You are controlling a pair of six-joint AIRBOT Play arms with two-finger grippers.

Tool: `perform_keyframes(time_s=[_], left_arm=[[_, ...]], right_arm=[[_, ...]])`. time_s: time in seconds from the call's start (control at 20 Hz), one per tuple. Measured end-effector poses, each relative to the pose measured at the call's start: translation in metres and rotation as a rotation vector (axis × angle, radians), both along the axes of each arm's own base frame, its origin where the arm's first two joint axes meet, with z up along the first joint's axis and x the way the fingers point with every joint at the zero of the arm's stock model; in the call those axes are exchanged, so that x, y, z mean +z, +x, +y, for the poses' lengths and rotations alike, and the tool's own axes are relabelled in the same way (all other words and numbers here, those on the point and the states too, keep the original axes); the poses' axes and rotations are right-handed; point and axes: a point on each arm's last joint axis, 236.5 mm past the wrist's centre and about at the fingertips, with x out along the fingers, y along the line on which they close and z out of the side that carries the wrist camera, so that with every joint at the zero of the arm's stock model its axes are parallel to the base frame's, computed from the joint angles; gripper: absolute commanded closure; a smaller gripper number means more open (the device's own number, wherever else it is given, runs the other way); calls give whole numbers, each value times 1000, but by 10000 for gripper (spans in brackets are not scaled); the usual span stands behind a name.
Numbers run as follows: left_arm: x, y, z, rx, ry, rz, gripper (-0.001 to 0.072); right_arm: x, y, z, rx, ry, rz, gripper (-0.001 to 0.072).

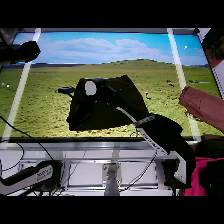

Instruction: Fold the clothes and pants, and hang the long-sleeved shirts on hangers.

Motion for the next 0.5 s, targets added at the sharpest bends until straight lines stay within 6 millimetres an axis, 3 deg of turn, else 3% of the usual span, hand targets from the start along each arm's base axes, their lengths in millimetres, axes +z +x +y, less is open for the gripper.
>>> perform_keyframes(time_s=[0.05, 0.15, 0.25, 0.5], left_arm=[[-2, -1, -1, -6, 2, 9, 689], [-15, -5, -4, -46, 29, 51, 690], [-39, -15, -8, -113, 69, 133, 691], [-129, -59, -16, -270, 114, 384, 692]], right_arm=[[3, 11, -7, -22, -3, -12, 696], [13, 44, -29, -90, -3, -32, 695], [19, 84, -60, -177, -8, -49, 697], [32, 169, -141, -386, 70, -16, 698]])
